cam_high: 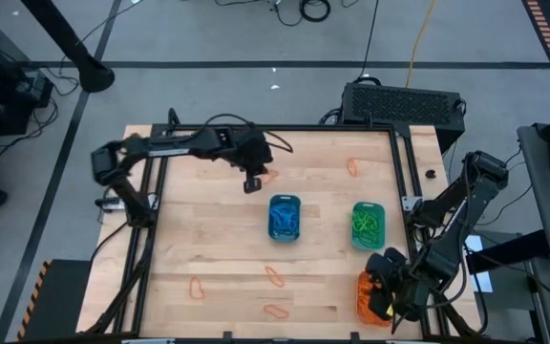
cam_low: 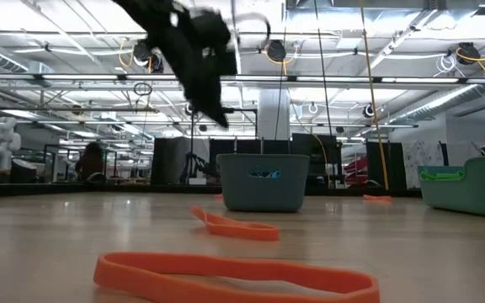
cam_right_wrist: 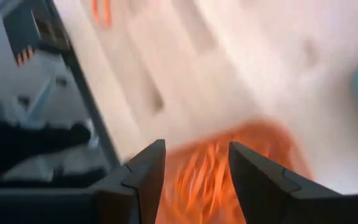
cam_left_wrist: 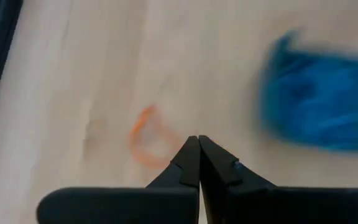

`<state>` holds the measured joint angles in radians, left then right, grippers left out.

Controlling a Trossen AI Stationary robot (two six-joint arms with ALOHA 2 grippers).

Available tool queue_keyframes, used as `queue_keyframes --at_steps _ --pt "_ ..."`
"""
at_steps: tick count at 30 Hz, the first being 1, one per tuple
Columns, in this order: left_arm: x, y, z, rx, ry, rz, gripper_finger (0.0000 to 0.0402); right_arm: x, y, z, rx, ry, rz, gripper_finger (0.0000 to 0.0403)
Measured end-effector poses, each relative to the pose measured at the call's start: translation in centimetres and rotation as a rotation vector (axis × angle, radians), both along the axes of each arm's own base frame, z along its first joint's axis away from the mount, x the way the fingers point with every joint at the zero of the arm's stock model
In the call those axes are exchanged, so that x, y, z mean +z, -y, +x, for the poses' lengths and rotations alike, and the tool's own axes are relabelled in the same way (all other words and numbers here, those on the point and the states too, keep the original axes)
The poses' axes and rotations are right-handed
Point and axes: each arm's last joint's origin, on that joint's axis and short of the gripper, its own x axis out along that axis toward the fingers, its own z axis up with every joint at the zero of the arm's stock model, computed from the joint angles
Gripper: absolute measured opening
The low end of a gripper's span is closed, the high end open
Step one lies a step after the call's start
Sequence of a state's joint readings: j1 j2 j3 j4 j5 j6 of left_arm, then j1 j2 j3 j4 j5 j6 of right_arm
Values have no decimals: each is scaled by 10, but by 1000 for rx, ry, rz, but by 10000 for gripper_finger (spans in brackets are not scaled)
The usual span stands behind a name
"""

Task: Sort rubber bands into baskets
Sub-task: Put the orange rubberband into the orange bin

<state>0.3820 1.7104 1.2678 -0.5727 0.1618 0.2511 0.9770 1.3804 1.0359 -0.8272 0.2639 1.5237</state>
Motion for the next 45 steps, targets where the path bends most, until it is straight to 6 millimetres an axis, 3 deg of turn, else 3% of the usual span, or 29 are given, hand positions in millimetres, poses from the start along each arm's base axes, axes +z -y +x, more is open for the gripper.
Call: queue_keyframes --at_steps 5,9,12,16,22,28,34,39,45 --pt "41 37 -5 -34 147 -75 1 4 10 9 -59 142 -106 169" --pt "44 49 -5 95 135 -59 3 5 18 18 -92 171 -141 169" --pt "24 48 -1 135 75 -37 14 6 22 24 -98 177 -149 169" --pt "-22 34 9 45 -84 34 40 8 23 31 -90 208 -135 169" --pt "-80 13 21 -46 -236 81 125 9 21 34 -88 229 -107 169" --pt "-99 1 26 -92 -256 110 208 9 19 32 -70 218 -88 169" --pt "-93 -1 31 -79 -243 149 225 9 17 29 -38 215 -99 169" --pt "-79 6 23 -130 -361 103 225 8 17 26 -20 201 -120 169" --pt "-58 6 36 -212 -250 215 225 6 20 24 -15 172 -162 169"
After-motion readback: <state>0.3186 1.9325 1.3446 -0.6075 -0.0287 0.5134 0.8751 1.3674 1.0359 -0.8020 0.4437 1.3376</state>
